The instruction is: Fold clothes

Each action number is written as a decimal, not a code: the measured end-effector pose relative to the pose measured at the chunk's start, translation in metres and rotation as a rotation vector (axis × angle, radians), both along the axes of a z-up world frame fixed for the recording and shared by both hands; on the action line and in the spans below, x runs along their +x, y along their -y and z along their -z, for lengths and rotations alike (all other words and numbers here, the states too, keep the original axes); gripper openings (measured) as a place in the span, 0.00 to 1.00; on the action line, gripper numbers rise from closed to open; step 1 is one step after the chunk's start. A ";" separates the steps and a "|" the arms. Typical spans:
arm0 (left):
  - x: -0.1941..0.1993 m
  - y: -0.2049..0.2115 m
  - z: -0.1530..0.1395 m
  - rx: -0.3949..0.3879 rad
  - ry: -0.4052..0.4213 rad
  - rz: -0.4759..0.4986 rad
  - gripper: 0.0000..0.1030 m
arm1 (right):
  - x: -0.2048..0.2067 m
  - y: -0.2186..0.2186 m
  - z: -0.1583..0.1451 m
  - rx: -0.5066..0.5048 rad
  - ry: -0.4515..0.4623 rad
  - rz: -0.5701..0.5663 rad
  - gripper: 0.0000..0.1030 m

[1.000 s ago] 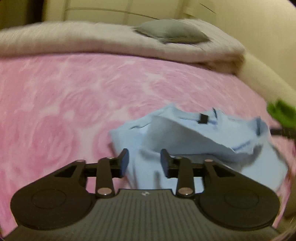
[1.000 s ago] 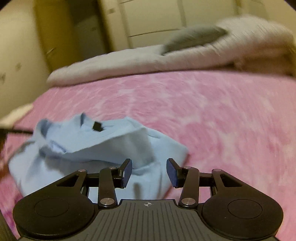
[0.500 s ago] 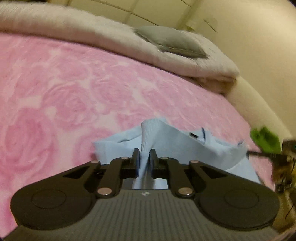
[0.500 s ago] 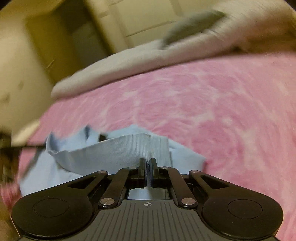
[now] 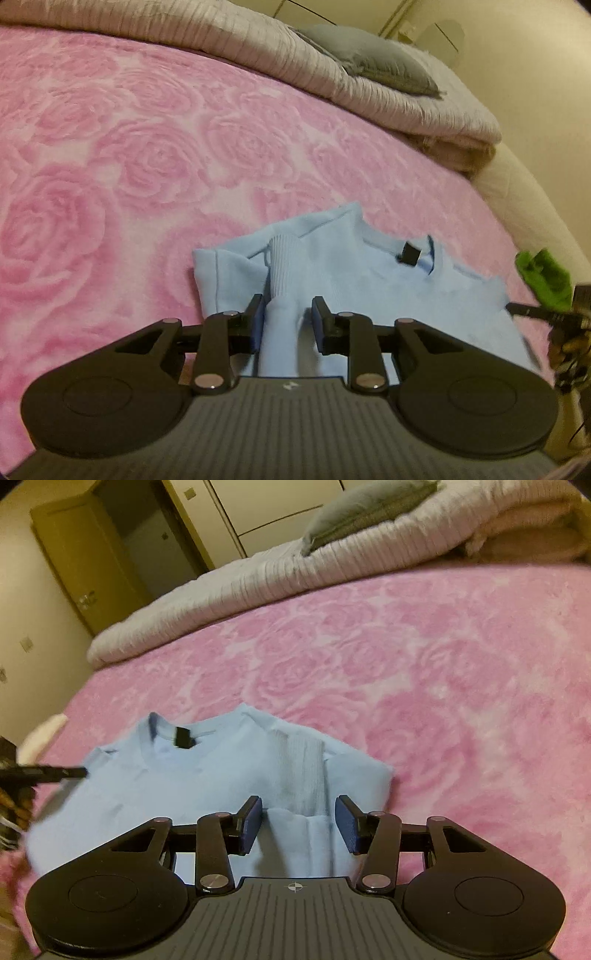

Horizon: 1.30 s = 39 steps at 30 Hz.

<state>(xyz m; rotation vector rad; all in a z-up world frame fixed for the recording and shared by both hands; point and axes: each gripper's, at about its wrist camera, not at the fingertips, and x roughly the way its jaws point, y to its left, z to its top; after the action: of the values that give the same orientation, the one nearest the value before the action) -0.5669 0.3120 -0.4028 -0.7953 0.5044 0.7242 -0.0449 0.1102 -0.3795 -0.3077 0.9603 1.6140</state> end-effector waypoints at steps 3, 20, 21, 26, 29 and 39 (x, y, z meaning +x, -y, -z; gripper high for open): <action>0.002 0.001 0.001 0.007 -0.021 0.011 0.20 | 0.007 -0.001 0.006 -0.021 -0.063 0.002 0.47; -0.008 0.015 -0.010 0.087 0.027 0.026 0.06 | 0.014 0.020 -0.010 0.084 -0.133 0.044 0.13; -0.009 0.019 -0.017 0.124 0.033 0.030 0.06 | 0.010 0.026 -0.019 0.128 -0.116 0.032 0.13; 0.000 0.020 -0.035 0.242 0.011 -0.007 0.07 | -0.004 0.026 -0.045 0.200 0.052 0.022 0.13; 0.012 0.013 -0.037 0.268 -0.011 -0.021 0.07 | -0.007 0.011 -0.042 0.185 0.108 0.032 0.12; 0.035 -0.015 -0.021 0.273 -0.080 -0.016 0.07 | 0.001 -0.031 -0.026 0.148 0.166 0.072 0.12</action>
<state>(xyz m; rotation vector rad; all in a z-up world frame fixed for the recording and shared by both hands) -0.5316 0.3269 -0.3814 -0.5172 0.4591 0.8224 -0.0442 0.1410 -0.3533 -0.2973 0.7142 1.5578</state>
